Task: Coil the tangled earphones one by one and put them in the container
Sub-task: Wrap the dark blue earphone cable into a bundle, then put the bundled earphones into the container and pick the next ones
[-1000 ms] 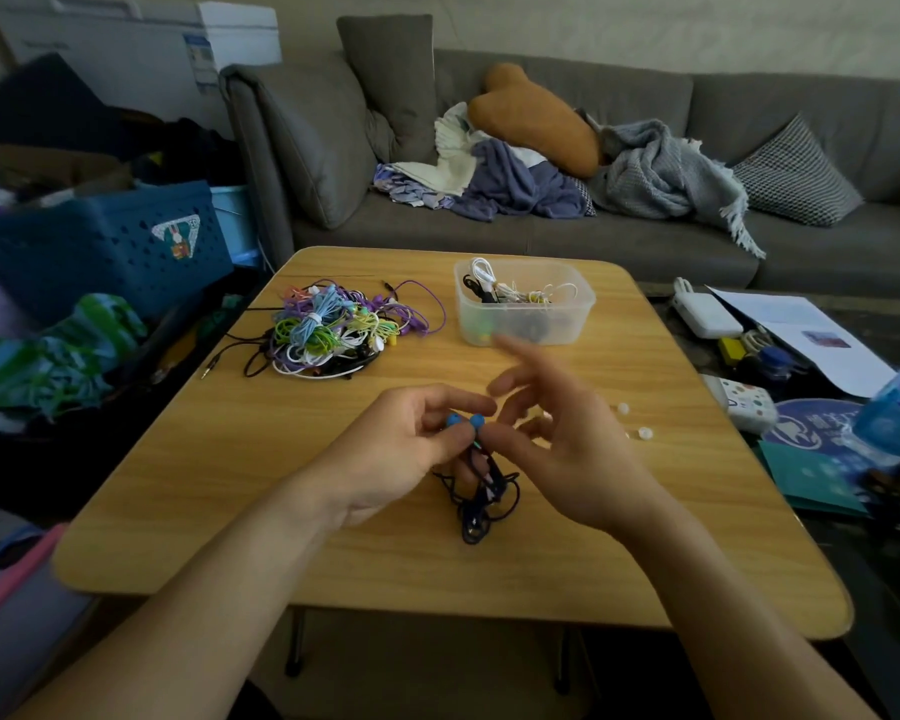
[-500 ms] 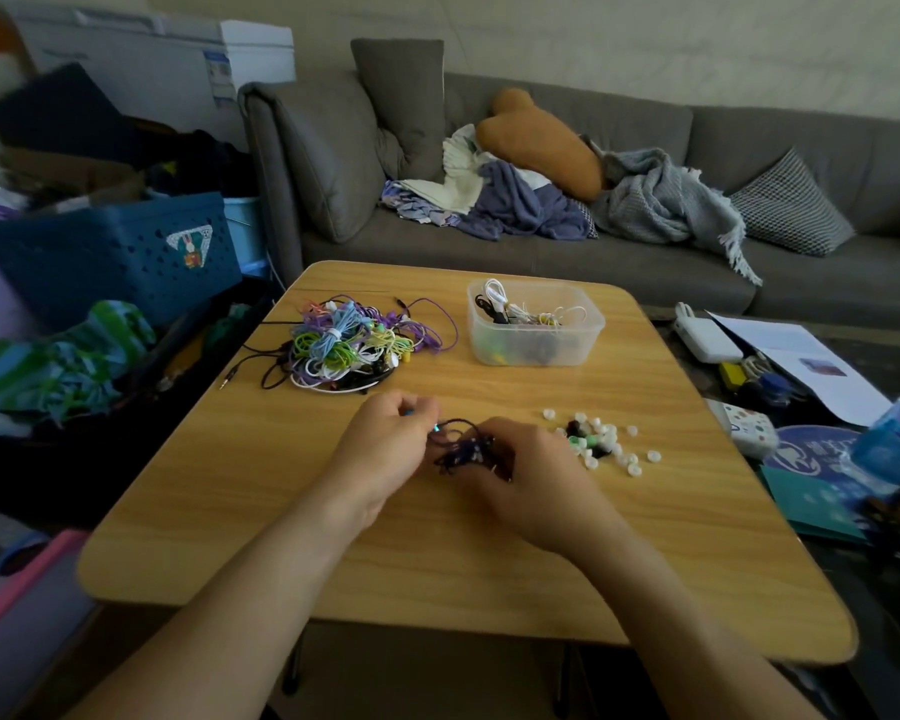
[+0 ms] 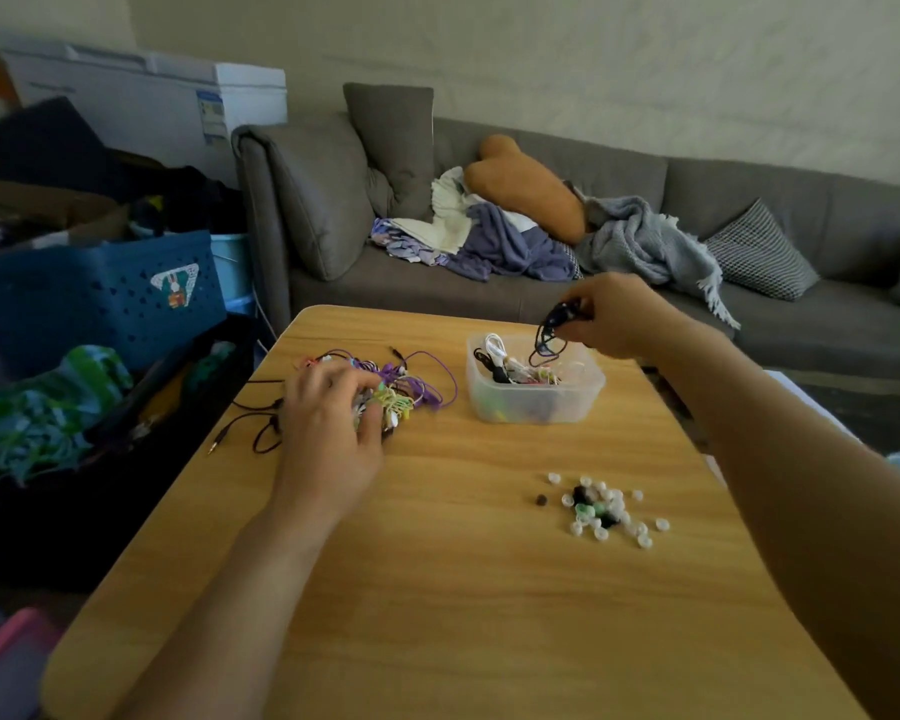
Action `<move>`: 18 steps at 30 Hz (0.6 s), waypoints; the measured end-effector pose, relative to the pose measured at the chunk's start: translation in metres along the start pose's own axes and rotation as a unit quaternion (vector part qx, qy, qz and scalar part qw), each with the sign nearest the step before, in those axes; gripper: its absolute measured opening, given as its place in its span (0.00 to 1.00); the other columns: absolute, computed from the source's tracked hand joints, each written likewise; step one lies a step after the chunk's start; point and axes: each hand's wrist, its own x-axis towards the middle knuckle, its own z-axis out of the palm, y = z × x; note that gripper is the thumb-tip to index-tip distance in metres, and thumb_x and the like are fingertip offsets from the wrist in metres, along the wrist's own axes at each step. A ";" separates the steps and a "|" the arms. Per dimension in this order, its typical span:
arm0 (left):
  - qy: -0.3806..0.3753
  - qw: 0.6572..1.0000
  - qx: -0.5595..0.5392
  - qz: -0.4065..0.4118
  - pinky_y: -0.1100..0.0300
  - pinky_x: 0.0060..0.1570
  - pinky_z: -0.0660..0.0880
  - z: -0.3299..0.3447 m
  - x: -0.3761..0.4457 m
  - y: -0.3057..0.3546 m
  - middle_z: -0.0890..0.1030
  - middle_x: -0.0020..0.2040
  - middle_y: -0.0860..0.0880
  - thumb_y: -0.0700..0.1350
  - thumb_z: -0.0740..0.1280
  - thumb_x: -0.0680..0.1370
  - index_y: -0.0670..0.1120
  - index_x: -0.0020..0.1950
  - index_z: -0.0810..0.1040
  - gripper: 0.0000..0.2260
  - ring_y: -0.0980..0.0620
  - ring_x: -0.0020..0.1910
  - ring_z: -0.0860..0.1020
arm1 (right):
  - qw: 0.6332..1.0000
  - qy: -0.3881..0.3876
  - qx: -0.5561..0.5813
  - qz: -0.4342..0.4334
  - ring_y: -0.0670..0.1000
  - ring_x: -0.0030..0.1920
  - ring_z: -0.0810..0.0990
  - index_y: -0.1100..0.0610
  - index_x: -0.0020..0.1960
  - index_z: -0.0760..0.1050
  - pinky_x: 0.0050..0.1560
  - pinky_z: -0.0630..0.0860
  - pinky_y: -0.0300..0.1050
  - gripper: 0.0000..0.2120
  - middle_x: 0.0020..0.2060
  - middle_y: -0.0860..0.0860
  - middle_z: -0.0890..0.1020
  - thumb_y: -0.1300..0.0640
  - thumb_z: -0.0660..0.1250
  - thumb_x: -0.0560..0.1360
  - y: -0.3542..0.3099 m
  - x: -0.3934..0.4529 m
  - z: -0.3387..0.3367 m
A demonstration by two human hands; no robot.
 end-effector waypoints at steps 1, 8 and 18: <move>0.006 1.000 0.022 -0.006 0.48 0.65 0.66 0.000 0.002 -0.006 0.72 0.62 0.46 0.43 0.68 0.77 0.47 0.60 0.78 0.12 0.45 0.65 0.64 | 0.999 -0.031 -0.037 0.016 0.57 0.41 0.78 0.59 0.51 0.81 0.41 0.74 0.47 0.14 0.39 0.55 0.81 0.49 0.73 0.74 0.002 0.011 0.003; -0.076 0.993 0.055 -0.068 0.46 0.69 0.63 0.010 0.003 -0.034 0.63 0.75 0.49 0.47 0.69 0.76 0.56 0.75 0.63 0.29 0.45 0.72 0.60 | 0.994 -0.050 -0.053 0.076 0.59 0.47 0.80 0.60 0.54 0.80 0.48 0.80 0.52 0.15 0.48 0.57 0.82 0.50 0.72 0.74 0.004 0.037 0.060; -0.043 0.991 0.045 -0.115 0.53 0.64 0.66 0.004 0.003 -0.035 0.70 0.65 0.49 0.50 0.78 0.68 0.53 0.67 0.71 0.30 0.48 0.66 0.65 | 0.993 -0.055 -0.098 0.036 0.59 0.47 0.77 0.61 0.53 0.79 0.50 0.76 0.49 0.11 0.46 0.57 0.79 0.55 0.63 0.79 -0.020 0.041 0.054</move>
